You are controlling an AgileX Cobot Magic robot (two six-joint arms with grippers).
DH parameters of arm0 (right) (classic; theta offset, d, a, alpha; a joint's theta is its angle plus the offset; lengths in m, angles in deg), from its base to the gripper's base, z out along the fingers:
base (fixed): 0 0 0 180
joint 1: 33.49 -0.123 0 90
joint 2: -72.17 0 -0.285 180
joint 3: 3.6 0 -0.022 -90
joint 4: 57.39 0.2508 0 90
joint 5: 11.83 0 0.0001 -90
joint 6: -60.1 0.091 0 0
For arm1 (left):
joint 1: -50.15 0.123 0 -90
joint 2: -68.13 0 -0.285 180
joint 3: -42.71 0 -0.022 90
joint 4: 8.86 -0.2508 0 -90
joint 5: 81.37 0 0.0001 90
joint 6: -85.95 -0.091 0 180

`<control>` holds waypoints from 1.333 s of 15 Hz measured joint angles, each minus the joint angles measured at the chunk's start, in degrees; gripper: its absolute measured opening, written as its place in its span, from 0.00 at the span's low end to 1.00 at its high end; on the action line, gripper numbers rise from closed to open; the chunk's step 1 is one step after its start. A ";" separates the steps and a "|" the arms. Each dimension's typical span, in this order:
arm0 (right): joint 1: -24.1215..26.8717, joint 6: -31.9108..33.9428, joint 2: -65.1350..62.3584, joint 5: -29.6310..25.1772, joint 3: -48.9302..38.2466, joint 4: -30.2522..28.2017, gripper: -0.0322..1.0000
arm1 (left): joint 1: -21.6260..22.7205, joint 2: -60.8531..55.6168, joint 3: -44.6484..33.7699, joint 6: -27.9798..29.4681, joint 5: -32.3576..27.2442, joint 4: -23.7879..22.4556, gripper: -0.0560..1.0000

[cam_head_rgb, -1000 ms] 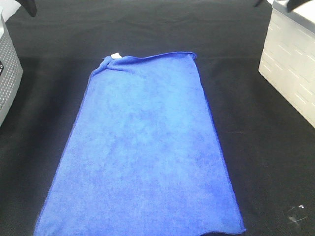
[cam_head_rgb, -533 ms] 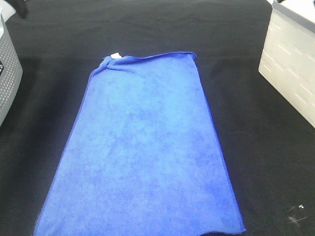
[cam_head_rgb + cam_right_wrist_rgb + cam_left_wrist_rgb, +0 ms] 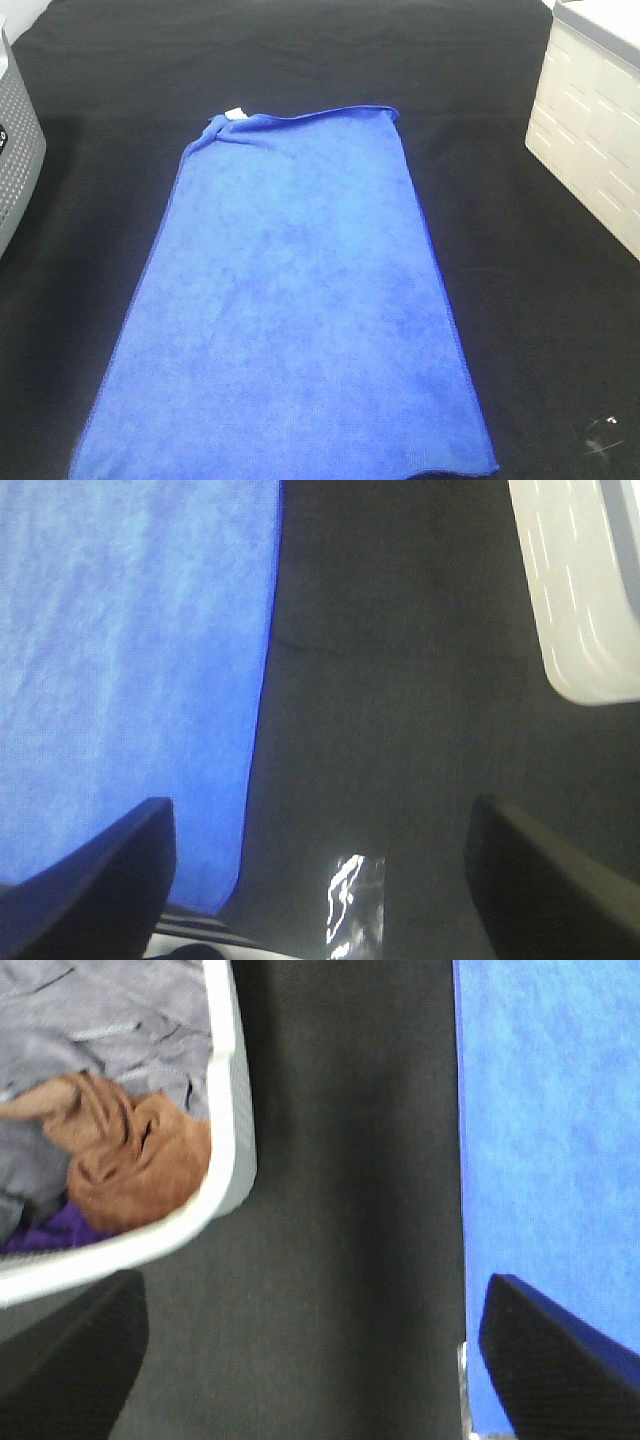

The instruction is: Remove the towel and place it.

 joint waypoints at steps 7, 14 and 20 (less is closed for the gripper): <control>0.00 0.06 -36.21 -0.11 -18.22 0.00 0.77 | 0.00 -31.17 -22.00 0.17 0.97 -0.11 0.84; 0.00 -1.38 -55.63 -0.11 -34.66 -0.06 0.77 | 0.00 -56.95 -36.78 0.17 3.72 -1.26 0.84; 0.00 -2.29 -61.13 3.67 -41.48 -0.57 0.77 | 0.00 -73.80 -46.58 -0.06 6.36 -1.26 0.83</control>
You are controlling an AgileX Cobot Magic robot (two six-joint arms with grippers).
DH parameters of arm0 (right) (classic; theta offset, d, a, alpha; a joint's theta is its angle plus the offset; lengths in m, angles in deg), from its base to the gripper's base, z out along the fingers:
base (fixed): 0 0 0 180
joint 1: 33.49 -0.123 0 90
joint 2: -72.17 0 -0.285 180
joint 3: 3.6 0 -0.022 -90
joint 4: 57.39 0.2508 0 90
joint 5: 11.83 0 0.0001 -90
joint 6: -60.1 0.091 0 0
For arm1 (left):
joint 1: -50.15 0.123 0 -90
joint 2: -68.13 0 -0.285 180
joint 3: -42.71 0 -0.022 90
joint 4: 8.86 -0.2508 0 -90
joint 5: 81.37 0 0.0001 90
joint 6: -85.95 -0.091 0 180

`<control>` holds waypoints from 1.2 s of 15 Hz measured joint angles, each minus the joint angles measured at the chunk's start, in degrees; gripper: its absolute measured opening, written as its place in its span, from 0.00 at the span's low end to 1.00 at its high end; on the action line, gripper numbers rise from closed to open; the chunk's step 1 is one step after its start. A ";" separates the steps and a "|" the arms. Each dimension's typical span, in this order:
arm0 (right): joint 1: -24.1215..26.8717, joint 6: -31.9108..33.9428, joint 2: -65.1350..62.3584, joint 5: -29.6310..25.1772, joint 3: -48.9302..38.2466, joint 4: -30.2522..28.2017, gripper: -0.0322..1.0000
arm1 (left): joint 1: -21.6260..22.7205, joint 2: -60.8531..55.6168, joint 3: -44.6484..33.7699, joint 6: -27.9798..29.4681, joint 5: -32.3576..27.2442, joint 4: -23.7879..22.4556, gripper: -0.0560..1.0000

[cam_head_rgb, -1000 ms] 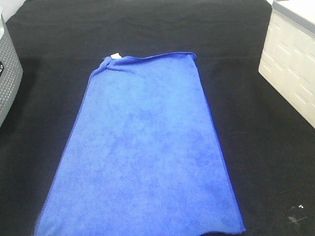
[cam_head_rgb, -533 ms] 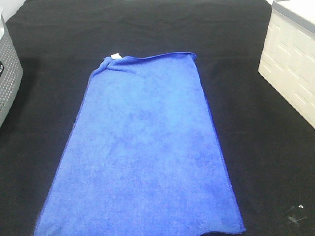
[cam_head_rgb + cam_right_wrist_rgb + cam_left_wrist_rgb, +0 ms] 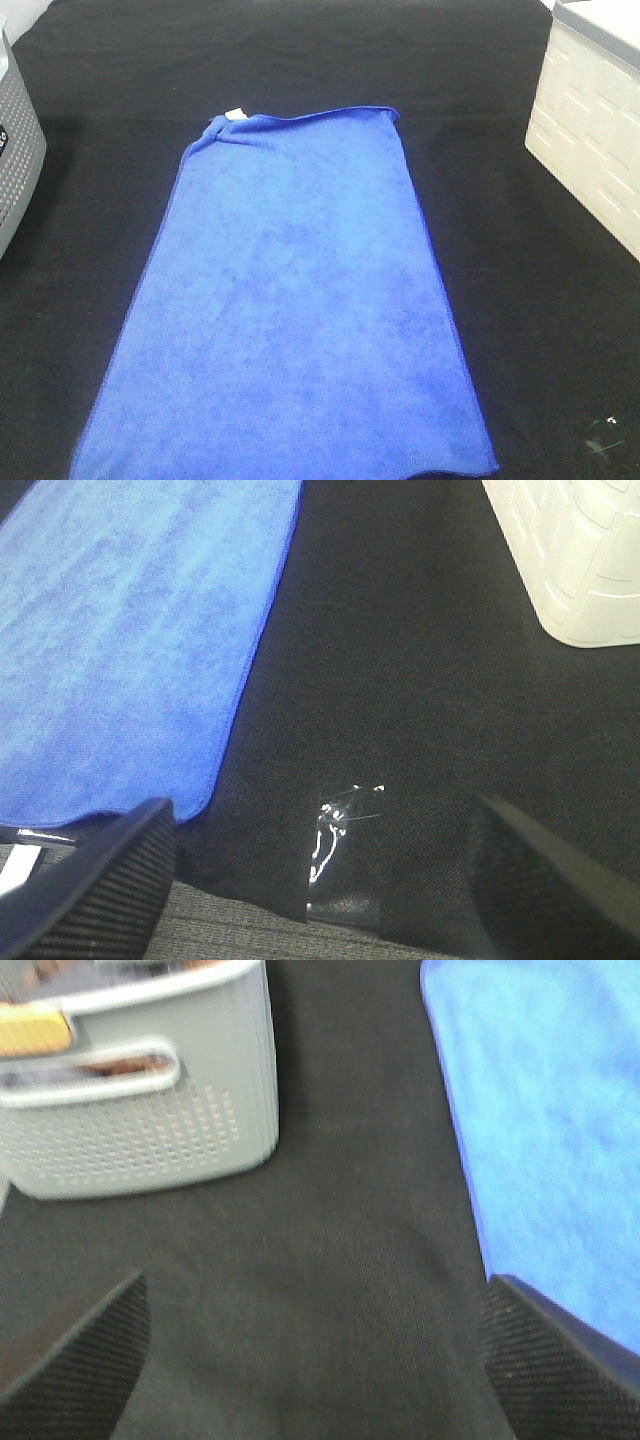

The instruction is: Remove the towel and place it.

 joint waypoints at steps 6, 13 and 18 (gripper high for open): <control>0.00 -3.72 0.00 0.57 -0.23 2.06 0.77 | 0.00 -1.78 -0.23 -1.43 0.63 0.00 0.83; 0.00 -3.32 0.00 0.63 -0.29 2.52 0.77 | 0.00 -1.78 -0.34 -0.40 0.74 1.60 0.83; 0.00 -3.27 0.00 0.63 -0.29 2.52 0.77 | 0.00 -1.78 -0.34 -0.34 0.80 1.60 0.83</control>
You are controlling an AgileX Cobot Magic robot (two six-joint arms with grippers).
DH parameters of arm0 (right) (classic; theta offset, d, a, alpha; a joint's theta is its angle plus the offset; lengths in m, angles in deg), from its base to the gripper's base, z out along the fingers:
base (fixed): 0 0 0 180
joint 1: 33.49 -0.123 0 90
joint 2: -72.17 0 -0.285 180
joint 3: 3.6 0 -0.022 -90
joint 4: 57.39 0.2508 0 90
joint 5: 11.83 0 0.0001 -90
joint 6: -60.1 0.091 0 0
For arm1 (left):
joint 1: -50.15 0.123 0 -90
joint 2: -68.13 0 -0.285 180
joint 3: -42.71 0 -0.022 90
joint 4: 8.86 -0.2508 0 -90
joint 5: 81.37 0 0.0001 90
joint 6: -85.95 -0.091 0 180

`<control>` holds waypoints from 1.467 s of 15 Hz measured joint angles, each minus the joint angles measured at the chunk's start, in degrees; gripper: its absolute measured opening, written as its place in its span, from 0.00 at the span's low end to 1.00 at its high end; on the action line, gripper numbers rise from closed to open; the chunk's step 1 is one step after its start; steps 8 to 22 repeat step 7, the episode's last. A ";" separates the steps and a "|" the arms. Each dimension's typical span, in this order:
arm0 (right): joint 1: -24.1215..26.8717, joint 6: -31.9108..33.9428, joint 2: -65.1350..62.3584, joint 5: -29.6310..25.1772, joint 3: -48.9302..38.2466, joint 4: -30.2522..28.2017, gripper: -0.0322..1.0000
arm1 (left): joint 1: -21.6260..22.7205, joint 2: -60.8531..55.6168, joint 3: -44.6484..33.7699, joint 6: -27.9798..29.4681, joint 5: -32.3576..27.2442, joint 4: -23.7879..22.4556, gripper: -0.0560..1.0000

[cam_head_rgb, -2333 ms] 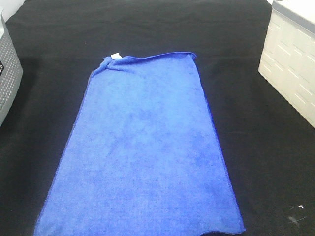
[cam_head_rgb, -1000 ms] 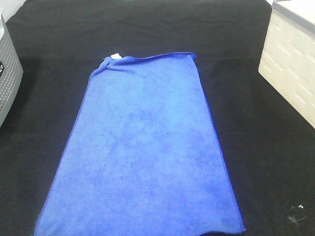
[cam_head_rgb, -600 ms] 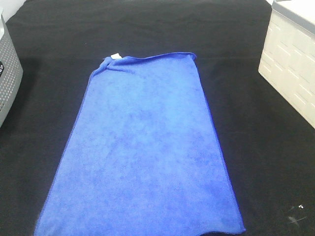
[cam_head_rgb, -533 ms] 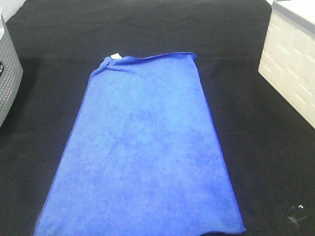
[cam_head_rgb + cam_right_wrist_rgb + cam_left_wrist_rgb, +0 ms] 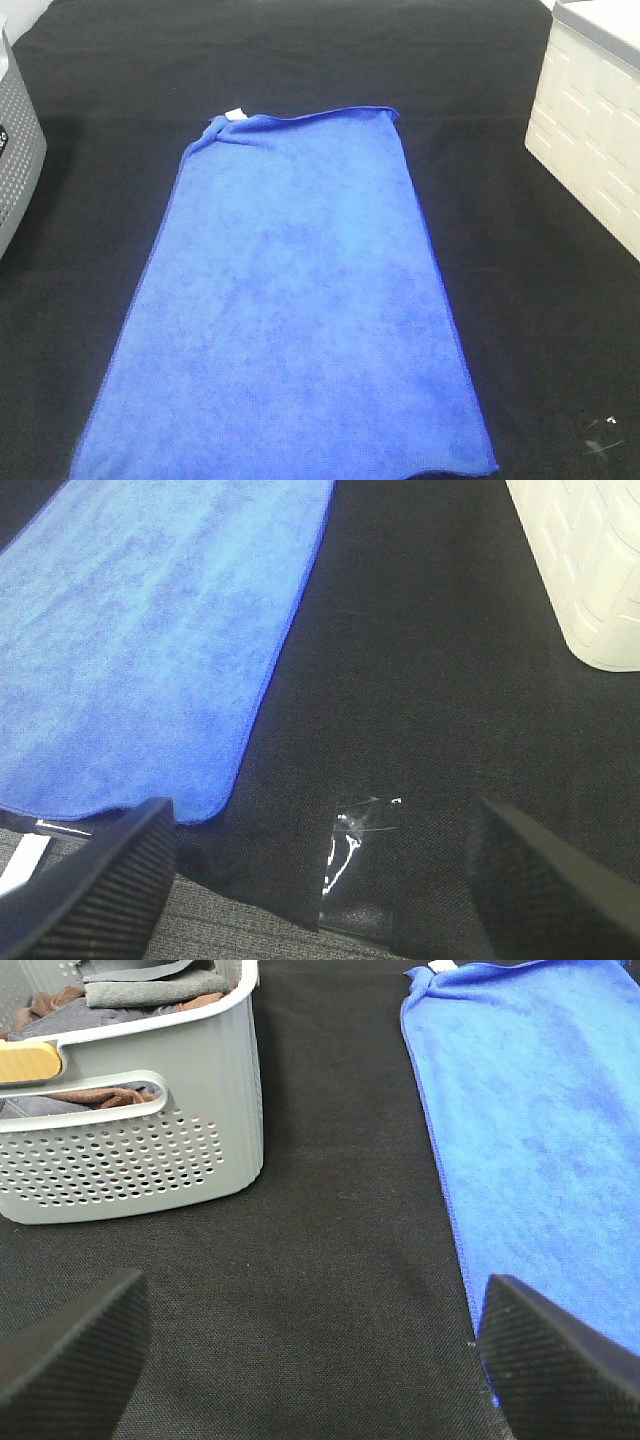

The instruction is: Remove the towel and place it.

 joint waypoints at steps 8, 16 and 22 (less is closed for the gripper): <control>0.00 0.00 0.00 0.00 0.00 0.00 0.77 | 0.00 0.00 0.00 0.00 0.00 0.00 0.83; 0.00 0.00 0.00 0.00 0.00 0.00 0.77 | 0.00 0.00 0.00 0.00 0.00 0.00 0.83; 0.00 0.00 0.00 0.00 0.00 0.00 0.77 | 0.00 0.00 0.00 0.00 0.00 0.00 0.83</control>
